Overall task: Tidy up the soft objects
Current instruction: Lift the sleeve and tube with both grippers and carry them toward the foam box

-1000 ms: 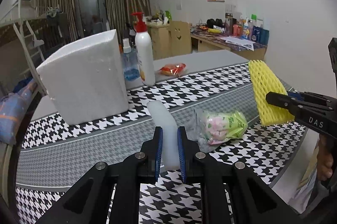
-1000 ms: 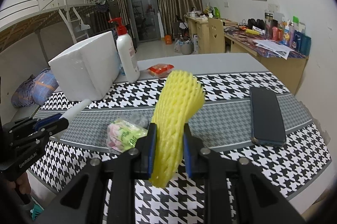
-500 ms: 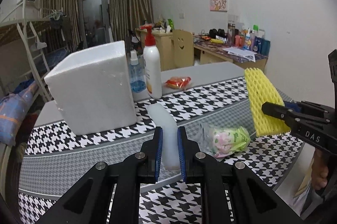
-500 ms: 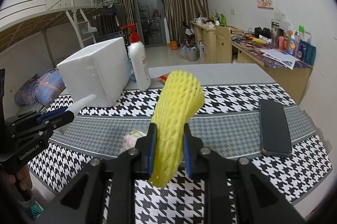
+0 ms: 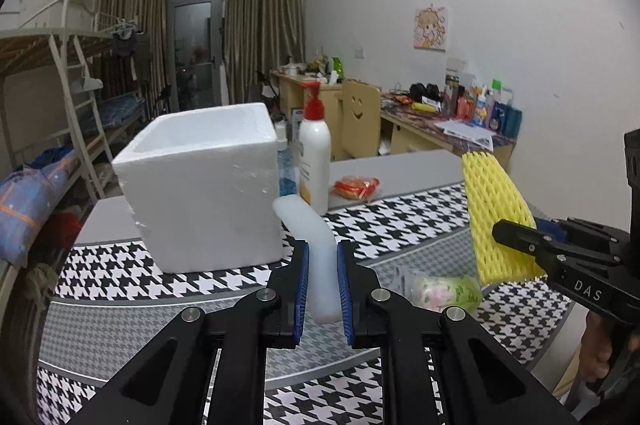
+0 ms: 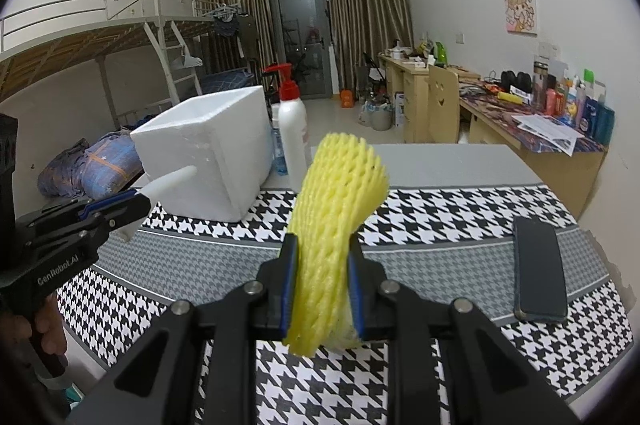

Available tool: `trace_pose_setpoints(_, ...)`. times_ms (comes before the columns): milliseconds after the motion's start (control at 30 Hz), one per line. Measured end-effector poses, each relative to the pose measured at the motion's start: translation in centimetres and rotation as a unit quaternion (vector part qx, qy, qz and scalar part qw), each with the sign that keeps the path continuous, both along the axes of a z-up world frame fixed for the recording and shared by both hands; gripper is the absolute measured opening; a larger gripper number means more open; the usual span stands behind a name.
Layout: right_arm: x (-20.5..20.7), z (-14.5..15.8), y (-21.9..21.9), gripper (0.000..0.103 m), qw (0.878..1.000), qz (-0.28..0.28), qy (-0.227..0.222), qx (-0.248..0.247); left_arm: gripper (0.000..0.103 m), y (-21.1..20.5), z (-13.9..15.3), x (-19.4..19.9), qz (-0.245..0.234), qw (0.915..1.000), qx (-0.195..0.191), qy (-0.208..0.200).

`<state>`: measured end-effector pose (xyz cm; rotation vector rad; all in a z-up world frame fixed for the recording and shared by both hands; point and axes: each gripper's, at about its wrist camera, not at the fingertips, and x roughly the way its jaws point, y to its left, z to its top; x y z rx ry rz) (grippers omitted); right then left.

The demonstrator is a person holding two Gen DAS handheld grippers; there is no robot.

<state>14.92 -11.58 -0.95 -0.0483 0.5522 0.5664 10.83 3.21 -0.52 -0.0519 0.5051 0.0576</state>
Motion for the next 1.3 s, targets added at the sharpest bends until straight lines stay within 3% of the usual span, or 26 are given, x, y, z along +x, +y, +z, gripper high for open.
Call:
trace_pose_setpoints(267,0.0,1.0,1.2,0.027,1.0,0.013,-0.012,-0.001,0.015,0.7,0.5,0.0,0.007,0.9998,-0.008,-0.014)
trace_pose_setpoints(1300,-1.0,5.2,6.4,0.027,0.996,0.059,-0.062,0.001,0.016,3.6,5.3,-0.7,0.018,0.9971,0.032,-0.066)
